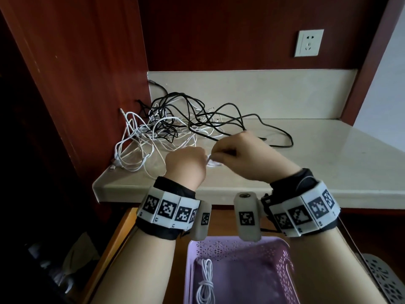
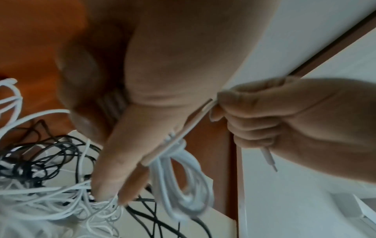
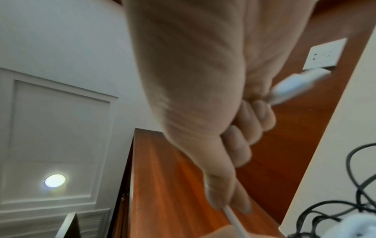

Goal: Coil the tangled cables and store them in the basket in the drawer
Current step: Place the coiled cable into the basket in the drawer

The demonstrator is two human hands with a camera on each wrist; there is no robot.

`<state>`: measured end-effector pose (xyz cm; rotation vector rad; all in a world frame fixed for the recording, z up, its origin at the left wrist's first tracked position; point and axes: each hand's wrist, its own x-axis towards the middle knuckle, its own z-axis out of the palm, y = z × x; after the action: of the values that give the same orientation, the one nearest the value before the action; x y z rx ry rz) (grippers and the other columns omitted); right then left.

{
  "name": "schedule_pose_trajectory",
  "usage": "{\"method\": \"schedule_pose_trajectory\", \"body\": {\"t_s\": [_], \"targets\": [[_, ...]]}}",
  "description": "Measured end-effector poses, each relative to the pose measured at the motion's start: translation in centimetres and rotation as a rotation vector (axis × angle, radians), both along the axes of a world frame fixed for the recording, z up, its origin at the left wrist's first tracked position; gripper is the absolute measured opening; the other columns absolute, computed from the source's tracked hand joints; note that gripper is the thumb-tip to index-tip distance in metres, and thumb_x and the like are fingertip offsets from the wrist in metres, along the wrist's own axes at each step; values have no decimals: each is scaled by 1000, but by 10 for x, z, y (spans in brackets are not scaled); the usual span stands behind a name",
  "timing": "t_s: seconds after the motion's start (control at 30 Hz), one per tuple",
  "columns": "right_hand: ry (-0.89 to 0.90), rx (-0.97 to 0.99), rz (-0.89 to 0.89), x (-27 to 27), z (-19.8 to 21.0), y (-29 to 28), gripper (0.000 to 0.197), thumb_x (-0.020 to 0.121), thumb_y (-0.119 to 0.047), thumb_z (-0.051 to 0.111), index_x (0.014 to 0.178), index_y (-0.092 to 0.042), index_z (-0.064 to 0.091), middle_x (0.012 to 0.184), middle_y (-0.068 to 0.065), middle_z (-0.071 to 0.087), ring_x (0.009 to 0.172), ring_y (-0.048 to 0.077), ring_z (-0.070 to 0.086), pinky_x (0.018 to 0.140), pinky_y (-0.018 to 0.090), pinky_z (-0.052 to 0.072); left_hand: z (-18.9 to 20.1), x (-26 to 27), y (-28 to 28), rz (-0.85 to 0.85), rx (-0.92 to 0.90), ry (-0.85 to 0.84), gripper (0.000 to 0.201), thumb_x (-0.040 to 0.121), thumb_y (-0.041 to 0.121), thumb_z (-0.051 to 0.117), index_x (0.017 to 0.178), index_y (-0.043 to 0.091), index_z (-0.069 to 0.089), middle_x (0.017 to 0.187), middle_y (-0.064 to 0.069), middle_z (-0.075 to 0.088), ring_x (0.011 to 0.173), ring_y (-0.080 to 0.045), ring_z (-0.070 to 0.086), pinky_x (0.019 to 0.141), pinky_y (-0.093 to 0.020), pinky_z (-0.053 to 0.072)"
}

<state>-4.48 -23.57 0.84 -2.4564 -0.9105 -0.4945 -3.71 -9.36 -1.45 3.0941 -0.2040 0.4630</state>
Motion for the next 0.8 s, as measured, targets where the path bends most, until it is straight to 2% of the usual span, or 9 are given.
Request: {"method": "schedule_pose_trajectory", "body": {"t_s": [0.1,0.2,0.3,0.37,0.43,0.5,0.6,0.67,0.8], "targets": [[-30,247,-31,5,1,-16,7,81,-17,71,79,-12,75,71,2,69,66,12,58,64,32,46,2,-5,-5,-151,85,9,24,96,14,45,113,19,62,111,-3,60,108,-27,58,75,-24,30],[51,439,-15,5,-2,-23,3,75,-12,77,74,-10,76,60,-9,66,55,4,51,53,12,35,11,-10,-5,-273,-8,175,19,90,14,58,104,23,66,90,5,55,91,-20,57,64,-21,34],[141,619,53,15,-11,-25,15,70,-17,79,72,-6,69,57,17,56,54,8,41,53,15,31,24,-16,5,-401,-214,349,4,85,19,70,88,20,69,67,8,54,63,-10,49,51,-18,31],[220,746,134,21,-18,-22,15,74,-11,73,71,-6,59,55,5,55,52,7,46,53,15,34,33,-20,11,-479,-362,349,7,84,23,72,78,25,68,61,8,55,49,-3,41,50,-19,32],[302,788,196,25,-25,-16,17,82,9,61,74,-5,54,51,-10,58,46,-1,45,47,11,35,37,-20,15,-472,-482,291,6,84,24,71,81,27,67,61,7,56,44,-2,37,49,-19,33],[345,762,221,27,-31,-8,18,87,13,53,80,-3,56,47,-12,53,42,-1,36,43,11,30,39,-17,17,-414,-599,205,3,84,25,70,85,24,67,64,6,56,45,-4,38,47,-22,33],[388,644,204,27,-33,-2,7,94,-3,53,90,-1,58,52,-3,40,45,7,30,46,15,28,35,-8,25,-253,-718,109,16,83,23,68,95,20,58,79,2,59,61,-13,50,53,-25,37],[350,433,129,25,-31,1,11,94,-14,55,84,-11,58,57,6,40,50,10,32,50,17,30,31,-2,31,-160,-778,67,28,82,21,68,105,21,52,87,2,57,71,-15,54,58,-27,40],[148,66,0,13,-21,11,16,94,-19,53,78,-16,55,57,-6,45,53,8,40,53,20,32,20,7,28,-18,-710,32,28,84,20,65,108,17,51,92,1,54,83,-20,52,62,-29,35]]}}
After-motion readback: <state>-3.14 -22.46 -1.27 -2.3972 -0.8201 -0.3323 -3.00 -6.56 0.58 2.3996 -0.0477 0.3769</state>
